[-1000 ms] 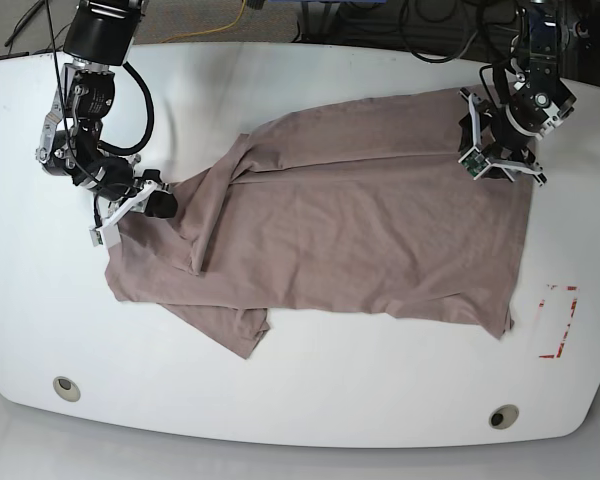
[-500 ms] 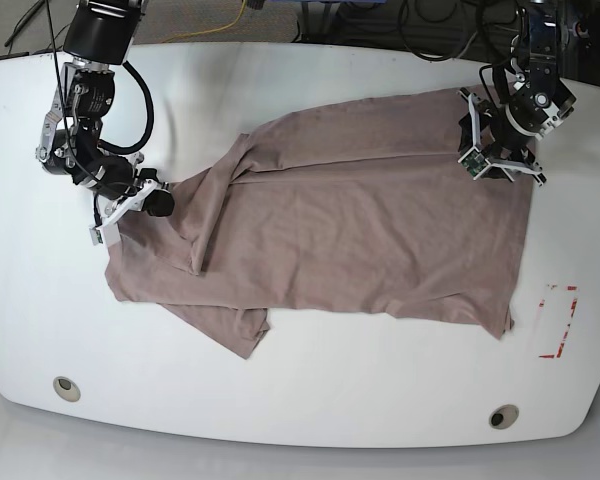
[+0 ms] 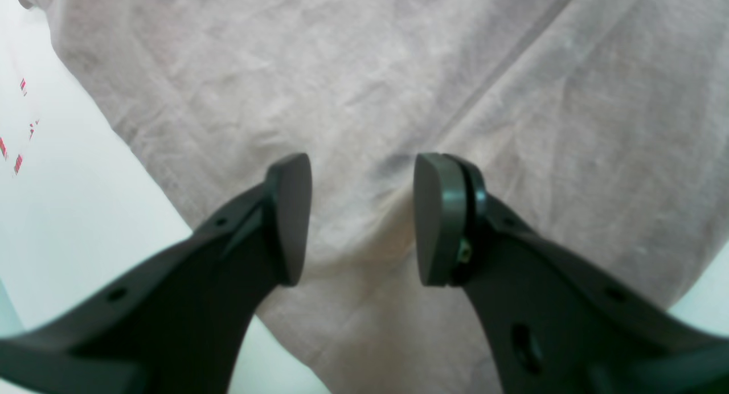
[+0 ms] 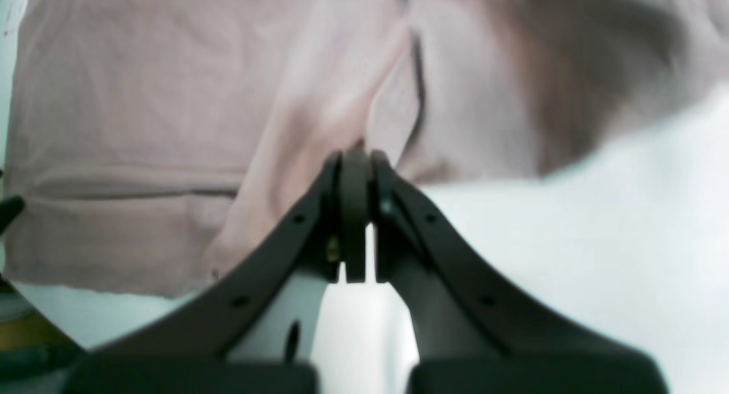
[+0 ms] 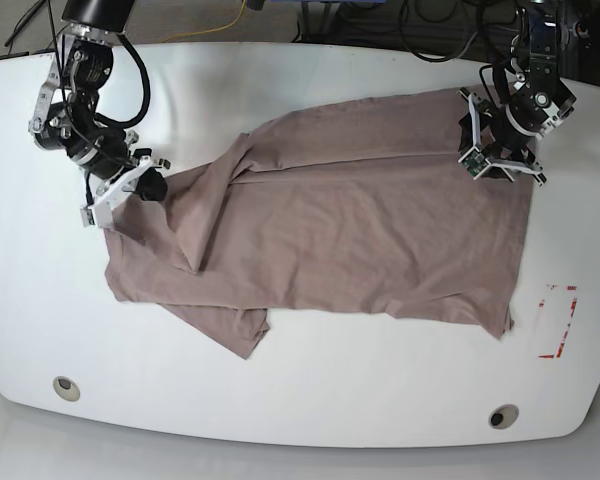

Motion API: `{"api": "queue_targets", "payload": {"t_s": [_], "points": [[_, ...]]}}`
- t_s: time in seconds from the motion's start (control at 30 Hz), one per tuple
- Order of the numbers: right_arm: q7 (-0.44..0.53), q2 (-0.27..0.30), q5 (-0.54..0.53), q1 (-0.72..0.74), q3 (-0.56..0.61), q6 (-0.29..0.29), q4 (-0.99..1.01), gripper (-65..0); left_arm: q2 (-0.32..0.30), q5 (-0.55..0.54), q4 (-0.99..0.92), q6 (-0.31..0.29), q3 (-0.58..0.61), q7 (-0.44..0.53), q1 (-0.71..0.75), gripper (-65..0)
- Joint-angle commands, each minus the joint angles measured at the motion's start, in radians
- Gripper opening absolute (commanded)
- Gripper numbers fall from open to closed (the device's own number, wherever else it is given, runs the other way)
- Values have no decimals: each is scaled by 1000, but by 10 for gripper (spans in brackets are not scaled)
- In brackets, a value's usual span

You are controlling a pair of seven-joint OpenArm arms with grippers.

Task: Layout the t-shirt on the table in an organized manner, then fold the t-shirt properly
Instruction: 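Pull the t-shirt sleeve with the right gripper away from the left gripper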

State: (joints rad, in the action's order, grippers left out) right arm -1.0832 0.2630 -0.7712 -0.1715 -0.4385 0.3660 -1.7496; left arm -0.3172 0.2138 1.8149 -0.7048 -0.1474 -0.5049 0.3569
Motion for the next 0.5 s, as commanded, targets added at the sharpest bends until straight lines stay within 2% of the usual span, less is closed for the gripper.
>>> {"api": "queue_targets", "payload": {"t_s": [0.0, 0.13, 0.37, 0.47], "points": [[15, 19, -14, -32, -26, -3, -69, -650, -10, -4, 15, 7, -5, 16, -5, -378], [18, 17, -14, -113, -75, -5, -146, -650, -9, -4, 15, 7, -5, 16, -5, -378], [18, -35, -14, -236, -190, 3, -217, -650, -9, -3, 15, 7, 22, 16, -6, -378], [18, -37, -15, -277, -217, 3, -229, -650, -9, -3, 15, 7, 22, 16, -6, -378]]}}
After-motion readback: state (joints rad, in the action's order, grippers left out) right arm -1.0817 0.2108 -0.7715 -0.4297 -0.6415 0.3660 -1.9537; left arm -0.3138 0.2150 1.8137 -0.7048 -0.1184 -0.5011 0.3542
